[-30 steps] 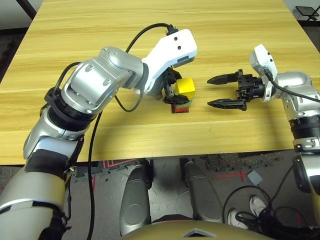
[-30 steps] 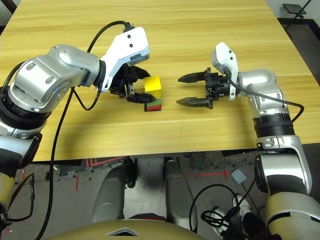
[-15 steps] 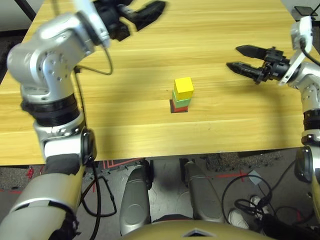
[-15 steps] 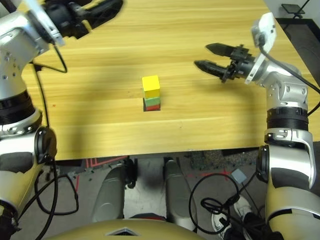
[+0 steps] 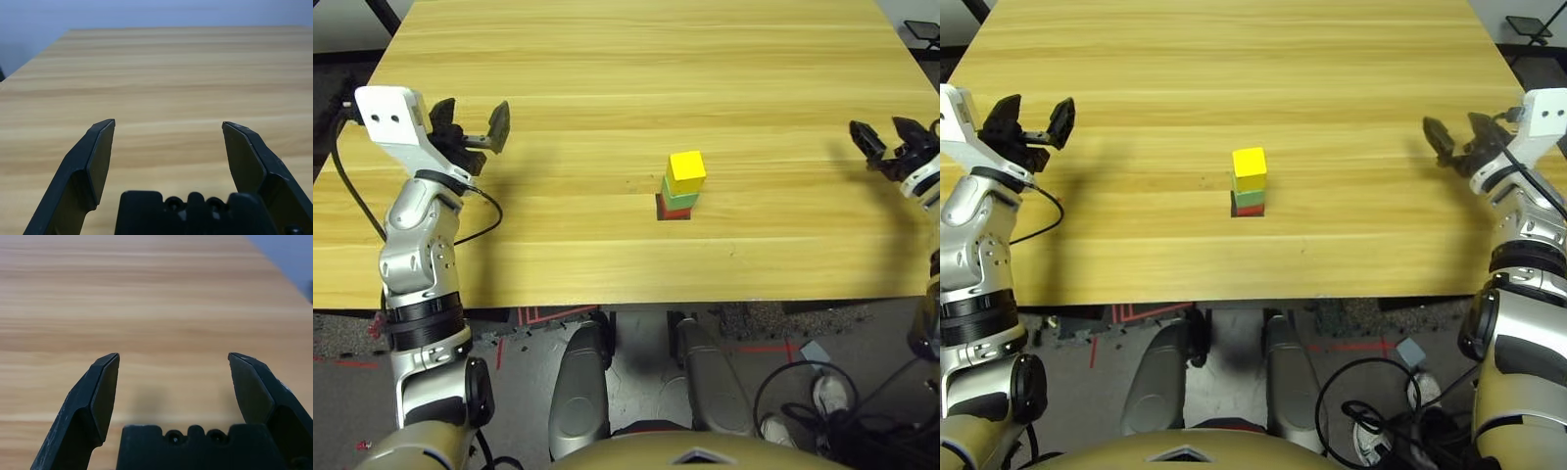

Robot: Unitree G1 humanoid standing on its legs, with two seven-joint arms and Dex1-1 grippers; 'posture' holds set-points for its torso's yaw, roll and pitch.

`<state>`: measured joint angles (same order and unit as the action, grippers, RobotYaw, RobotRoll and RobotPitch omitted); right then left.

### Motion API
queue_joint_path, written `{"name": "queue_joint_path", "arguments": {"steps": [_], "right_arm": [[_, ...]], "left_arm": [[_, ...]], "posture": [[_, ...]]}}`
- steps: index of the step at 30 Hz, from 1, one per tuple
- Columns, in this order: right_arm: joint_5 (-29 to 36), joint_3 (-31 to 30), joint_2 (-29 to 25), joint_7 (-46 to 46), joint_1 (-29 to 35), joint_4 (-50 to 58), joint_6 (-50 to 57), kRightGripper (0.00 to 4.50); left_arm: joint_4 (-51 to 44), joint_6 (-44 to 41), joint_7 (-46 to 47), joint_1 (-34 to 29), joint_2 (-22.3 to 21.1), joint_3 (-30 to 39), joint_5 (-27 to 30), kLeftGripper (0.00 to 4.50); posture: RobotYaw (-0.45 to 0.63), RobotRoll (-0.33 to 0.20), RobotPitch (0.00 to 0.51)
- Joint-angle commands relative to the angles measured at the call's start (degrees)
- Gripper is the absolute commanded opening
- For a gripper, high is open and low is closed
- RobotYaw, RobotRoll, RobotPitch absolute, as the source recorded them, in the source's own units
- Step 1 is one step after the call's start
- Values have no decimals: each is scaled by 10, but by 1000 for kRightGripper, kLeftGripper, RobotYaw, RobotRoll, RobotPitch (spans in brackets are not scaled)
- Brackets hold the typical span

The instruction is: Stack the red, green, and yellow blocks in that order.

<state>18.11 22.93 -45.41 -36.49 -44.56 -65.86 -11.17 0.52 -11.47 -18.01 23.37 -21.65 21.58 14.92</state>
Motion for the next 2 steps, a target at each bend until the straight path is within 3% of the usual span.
{"name": "queue_joint_path", "arguments": {"steps": [1, 2], "right_arm": [[-3, 19, -14, 35, 13, -28, -18, 4500], [-4, 20, -16, 41, 15, -32, -22, 4500]], "left_arm": [[27, 30, 3, -10, 8, -15, -8, 4460], [31, 35, 4, -8, 9, -18, -9, 4460]], "posture": [[47, -66, 266], [44, -65, 268]]}}
